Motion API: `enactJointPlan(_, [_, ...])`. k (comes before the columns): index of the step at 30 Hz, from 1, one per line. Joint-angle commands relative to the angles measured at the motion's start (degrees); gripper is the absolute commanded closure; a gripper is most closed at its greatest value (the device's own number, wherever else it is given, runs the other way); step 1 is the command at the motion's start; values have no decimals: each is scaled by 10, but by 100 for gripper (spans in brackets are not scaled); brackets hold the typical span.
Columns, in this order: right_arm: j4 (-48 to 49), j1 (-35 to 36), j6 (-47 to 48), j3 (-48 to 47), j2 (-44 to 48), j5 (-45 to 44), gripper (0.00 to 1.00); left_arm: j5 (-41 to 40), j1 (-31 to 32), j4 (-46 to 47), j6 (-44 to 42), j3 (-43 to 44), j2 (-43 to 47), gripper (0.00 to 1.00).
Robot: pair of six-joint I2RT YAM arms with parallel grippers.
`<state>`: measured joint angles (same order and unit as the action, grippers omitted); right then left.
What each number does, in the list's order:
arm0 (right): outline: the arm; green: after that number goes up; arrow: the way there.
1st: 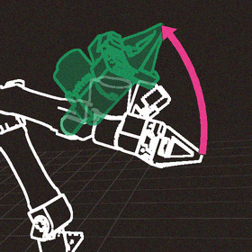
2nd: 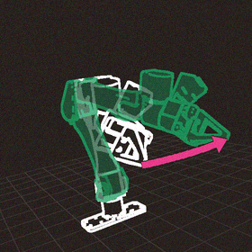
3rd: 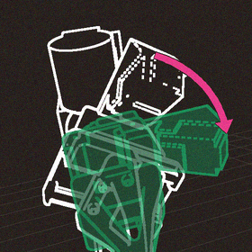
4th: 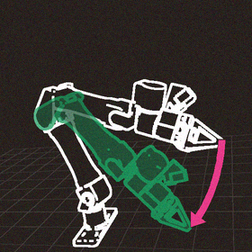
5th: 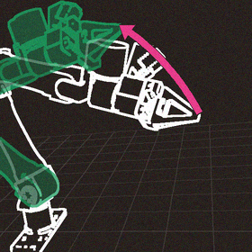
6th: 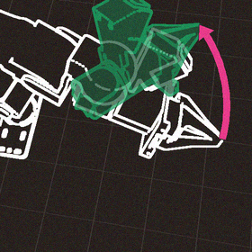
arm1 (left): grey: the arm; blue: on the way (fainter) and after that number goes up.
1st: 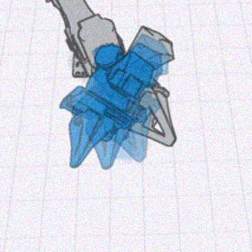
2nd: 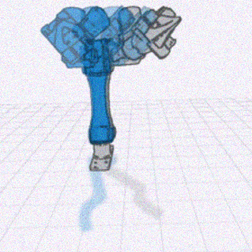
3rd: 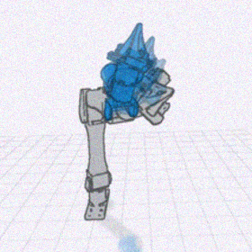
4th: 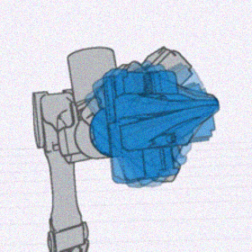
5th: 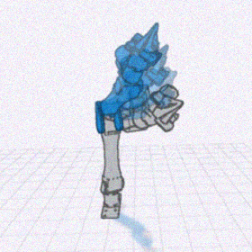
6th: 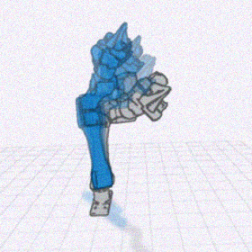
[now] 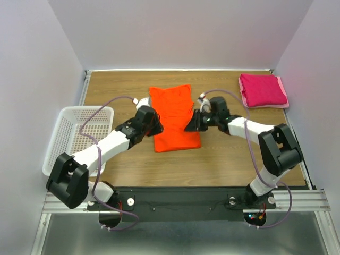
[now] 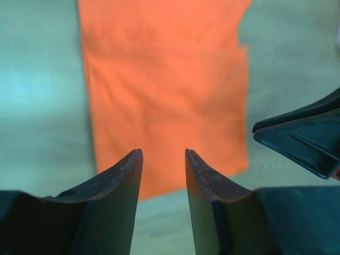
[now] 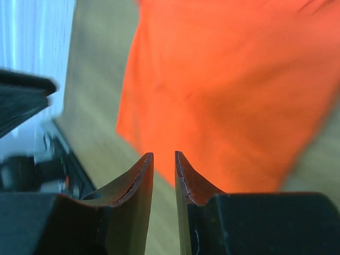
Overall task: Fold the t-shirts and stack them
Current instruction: Fold the tshirt
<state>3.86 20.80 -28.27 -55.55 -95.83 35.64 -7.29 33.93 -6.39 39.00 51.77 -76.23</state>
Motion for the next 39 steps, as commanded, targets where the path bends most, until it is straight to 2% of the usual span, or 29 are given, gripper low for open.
enactJointPlan(1, [-1, 91, 8, 37, 15, 51, 74, 15, 13, -23, 33, -73, 16, 60])
enactJointPlan(6, [82, 122, -11, 54, -6, 70, 80, 16, 32, -8, 30, -98, -6, 71])
enactJointPlan(8, [108, 124, -23, 52, -26, 92, 81, 9, 32, -9, 30, -99, -9, 72])
enactJointPlan(12, [186, 128, -42, 50, -65, 129, 82, 2, 33, -9, 34, -108, 1, 73])
enactJointPlan(15, [223, 130, -34, 61, -125, 154, 87, 1, 33, -15, 41, -115, 11, 73])
enactJointPlan(20, [231, 130, -8, 91, -176, 141, 89, -17, 33, -36, 48, -120, 27, 72])
enactJointPlan(25, [222, 130, -13, 99, -155, 124, 90, -38, 34, -58, 52, -123, 45, 67])
enactJointPlan(28, [144, 130, 6, 59, -91, 102, 86, -40, 34, -63, 54, -128, 49, 59])
enactJointPlan(29, [109, 130, 11, 49, -58, 85, 85, -40, 34, -64, 54, -129, 49, 52])
enactJointPlan(32, [64, 129, 23, 27, -11, 30, 71, -38, 35, -64, 52, -134, 46, 43])
enactJointPlan(33, [32, 127, 26, 25, 13, 13, 63, -37, 36, -64, 50, -135, 39, 40])
enactJointPlan(36, [-7, 121, 26, 26, 48, -48, 50, -34, 37, -64, 41, -132, 24, 37])
enactJointPlan(39, [-53, 113, 9, 45, 97, -127, 34, -38, 38, -62, 35, -128, 10, 37])
